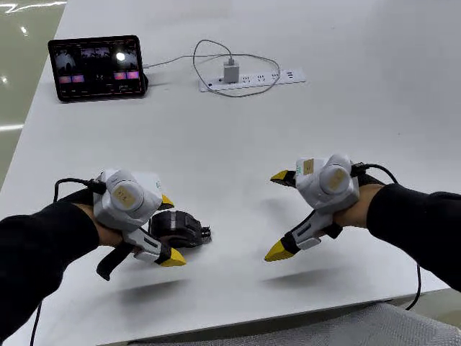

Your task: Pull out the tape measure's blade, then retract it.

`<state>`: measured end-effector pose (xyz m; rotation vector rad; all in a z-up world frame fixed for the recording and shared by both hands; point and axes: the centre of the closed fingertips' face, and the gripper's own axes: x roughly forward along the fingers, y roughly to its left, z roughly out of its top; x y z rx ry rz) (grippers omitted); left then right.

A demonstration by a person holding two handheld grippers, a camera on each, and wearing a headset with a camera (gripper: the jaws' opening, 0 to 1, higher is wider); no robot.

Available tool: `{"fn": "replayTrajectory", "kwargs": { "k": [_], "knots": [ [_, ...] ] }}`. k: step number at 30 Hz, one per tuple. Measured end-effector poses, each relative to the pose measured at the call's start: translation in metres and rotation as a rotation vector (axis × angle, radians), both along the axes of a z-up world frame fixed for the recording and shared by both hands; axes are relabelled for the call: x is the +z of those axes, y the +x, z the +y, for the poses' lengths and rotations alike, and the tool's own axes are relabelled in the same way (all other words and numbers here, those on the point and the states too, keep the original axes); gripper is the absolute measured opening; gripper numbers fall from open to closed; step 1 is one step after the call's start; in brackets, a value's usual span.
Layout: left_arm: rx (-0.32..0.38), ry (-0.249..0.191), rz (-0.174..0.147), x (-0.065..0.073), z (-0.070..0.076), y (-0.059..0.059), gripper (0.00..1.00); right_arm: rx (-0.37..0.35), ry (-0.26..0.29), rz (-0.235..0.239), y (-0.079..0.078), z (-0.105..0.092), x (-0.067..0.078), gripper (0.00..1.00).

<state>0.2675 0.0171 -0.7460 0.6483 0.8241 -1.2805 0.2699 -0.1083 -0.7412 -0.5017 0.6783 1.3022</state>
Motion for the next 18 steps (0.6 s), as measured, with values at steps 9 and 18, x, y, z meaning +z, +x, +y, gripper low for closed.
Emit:
{"fn": "replayTrajectory", "kwargs": {
  "k": [9,18],
  "knots": [
    [-0.031,0.038,-0.048,-0.006,0.001,0.006,0.48,0.046,0.005,0.009,0.003,0.029,-0.006,0.87],
    [-0.045,0.055,-0.073,-0.008,0.001,0.009,0.33,0.072,0.017,0.019,0.002,0.048,-0.008,0.79]
  ]
}}
